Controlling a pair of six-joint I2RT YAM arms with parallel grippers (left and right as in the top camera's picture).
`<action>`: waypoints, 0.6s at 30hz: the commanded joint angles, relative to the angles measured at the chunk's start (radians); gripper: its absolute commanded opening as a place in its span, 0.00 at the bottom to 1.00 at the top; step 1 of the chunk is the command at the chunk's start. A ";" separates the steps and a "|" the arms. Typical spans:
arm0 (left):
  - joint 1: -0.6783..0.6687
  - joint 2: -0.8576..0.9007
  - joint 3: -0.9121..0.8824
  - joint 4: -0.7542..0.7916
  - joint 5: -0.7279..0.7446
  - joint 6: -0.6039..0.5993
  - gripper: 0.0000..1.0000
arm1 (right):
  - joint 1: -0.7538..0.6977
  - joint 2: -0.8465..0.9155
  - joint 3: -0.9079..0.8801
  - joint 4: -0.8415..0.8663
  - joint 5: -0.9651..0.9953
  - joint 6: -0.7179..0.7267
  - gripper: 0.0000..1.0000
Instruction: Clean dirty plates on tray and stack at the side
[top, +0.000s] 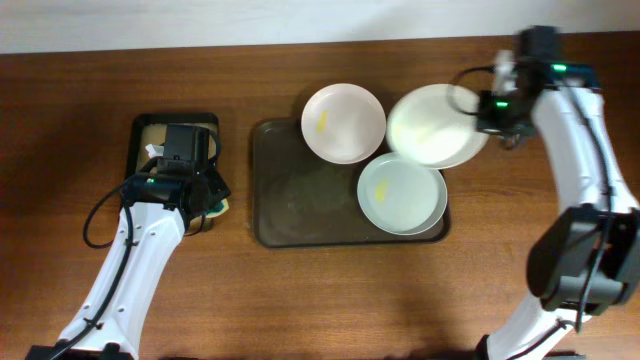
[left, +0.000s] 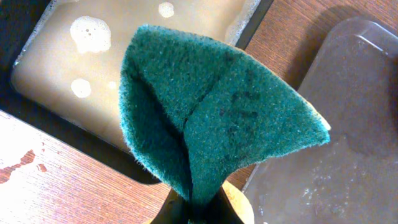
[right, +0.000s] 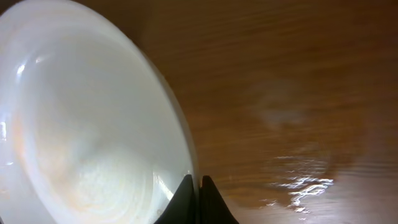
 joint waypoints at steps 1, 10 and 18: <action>0.007 -0.010 0.012 0.002 0.001 -0.006 0.00 | -0.158 -0.013 -0.064 0.067 -0.037 0.015 0.04; 0.007 -0.010 0.012 0.010 0.026 -0.006 0.00 | -0.307 -0.008 -0.246 0.385 -0.158 0.099 0.22; 0.007 -0.010 0.012 0.010 0.026 -0.006 0.00 | -0.158 -0.005 -0.248 0.424 -0.252 0.079 0.63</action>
